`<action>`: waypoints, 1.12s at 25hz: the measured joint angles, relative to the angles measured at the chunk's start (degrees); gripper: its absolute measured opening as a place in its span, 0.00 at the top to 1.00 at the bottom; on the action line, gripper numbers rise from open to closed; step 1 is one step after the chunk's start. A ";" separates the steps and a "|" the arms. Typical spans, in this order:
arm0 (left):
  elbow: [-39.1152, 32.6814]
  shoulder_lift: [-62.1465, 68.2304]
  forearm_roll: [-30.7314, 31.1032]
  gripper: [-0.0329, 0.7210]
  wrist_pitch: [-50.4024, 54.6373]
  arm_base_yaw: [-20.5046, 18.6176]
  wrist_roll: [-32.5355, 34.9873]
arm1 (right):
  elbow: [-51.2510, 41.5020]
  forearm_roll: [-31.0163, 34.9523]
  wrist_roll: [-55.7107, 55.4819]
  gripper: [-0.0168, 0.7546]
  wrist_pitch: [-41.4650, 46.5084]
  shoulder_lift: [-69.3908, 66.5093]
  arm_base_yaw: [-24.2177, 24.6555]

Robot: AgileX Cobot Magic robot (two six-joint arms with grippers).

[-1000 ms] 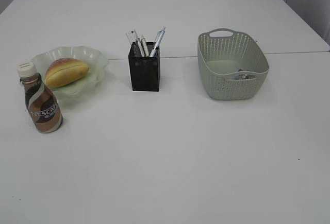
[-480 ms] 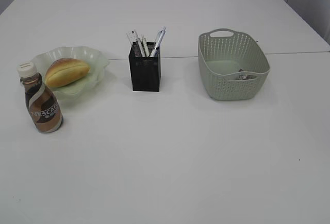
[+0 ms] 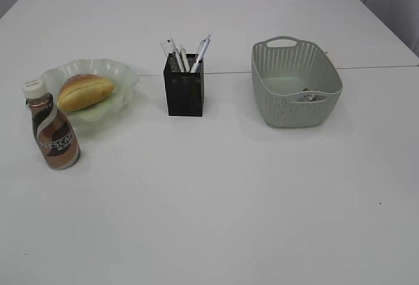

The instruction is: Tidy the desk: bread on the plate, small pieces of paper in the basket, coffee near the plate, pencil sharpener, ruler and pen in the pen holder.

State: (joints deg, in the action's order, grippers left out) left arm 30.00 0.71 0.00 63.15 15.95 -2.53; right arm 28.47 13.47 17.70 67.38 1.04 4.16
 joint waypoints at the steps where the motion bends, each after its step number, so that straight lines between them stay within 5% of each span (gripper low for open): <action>1: 0.00 0.00 0.00 0.41 0.00 0.00 0.00 | 0.00 0.00 0.00 0.37 0.00 0.00 0.00; 28: 0.00 0.00 0.00 0.45 0.00 -4.76 0.00 | 0.00 0.00 0.00 0.37 0.00 0.00 0.00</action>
State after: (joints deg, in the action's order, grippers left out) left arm 30.00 0.71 0.00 63.15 11.19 -2.53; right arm 28.47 13.47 17.70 67.38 1.04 4.16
